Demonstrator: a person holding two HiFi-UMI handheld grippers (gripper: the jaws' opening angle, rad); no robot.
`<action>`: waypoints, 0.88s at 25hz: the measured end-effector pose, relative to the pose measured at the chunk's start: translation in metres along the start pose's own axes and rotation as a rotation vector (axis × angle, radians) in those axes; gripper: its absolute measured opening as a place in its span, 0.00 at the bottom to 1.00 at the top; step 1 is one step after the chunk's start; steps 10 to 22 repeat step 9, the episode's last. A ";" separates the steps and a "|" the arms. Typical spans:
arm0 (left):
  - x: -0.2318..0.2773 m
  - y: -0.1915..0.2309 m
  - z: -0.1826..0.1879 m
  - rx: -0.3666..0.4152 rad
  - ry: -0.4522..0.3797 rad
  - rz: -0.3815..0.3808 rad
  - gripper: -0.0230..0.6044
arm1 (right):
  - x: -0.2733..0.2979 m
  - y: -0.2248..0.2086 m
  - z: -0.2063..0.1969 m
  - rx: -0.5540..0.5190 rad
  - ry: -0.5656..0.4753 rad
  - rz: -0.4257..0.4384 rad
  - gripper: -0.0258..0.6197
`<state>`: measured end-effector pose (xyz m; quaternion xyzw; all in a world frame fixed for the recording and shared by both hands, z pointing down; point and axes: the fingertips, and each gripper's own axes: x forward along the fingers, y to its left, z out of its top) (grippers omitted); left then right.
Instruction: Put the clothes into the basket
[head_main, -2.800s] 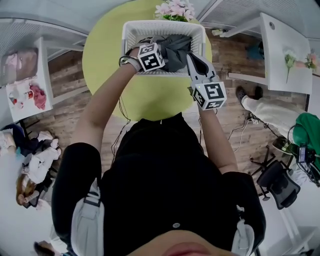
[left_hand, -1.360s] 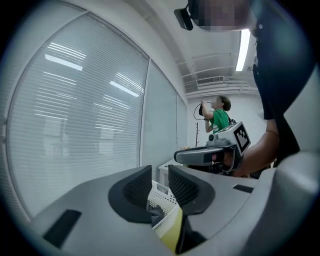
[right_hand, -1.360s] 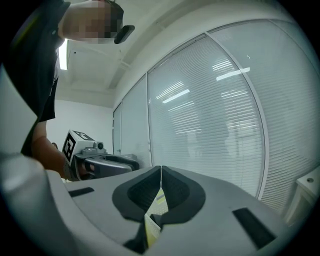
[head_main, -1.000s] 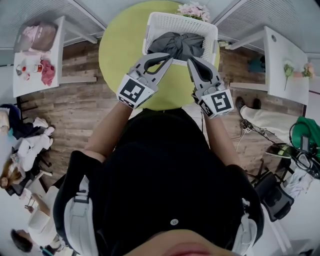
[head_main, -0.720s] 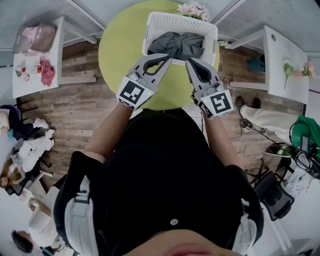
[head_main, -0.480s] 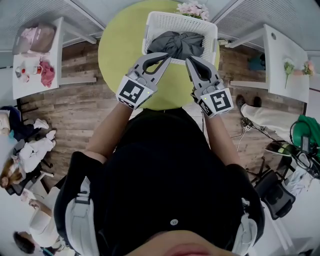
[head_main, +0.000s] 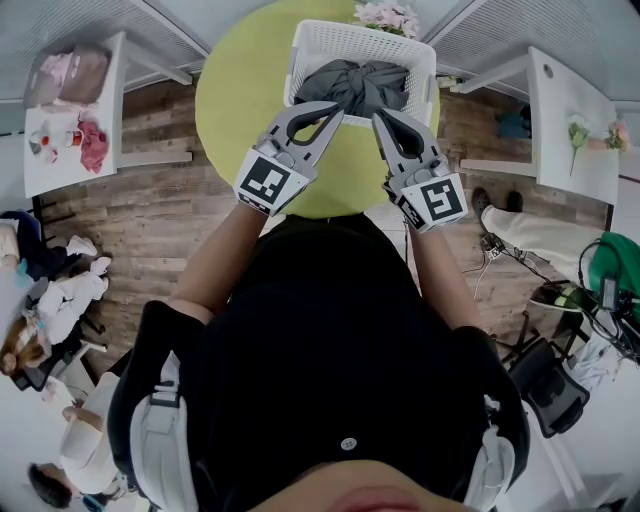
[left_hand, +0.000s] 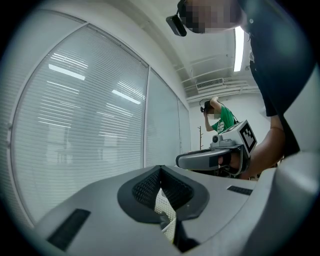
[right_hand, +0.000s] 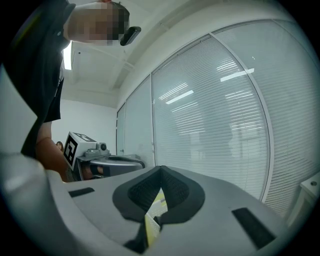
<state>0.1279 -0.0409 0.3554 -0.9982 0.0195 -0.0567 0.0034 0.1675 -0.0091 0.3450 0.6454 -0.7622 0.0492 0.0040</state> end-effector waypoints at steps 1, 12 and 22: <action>0.000 0.000 0.000 0.002 0.000 0.001 0.05 | 0.000 0.000 0.000 -0.001 0.000 0.000 0.08; -0.001 -0.001 0.001 0.006 0.002 0.001 0.05 | -0.001 0.000 -0.003 0.012 0.010 -0.003 0.08; -0.001 -0.001 0.001 0.006 0.002 0.001 0.05 | -0.001 0.000 -0.003 0.012 0.010 -0.003 0.08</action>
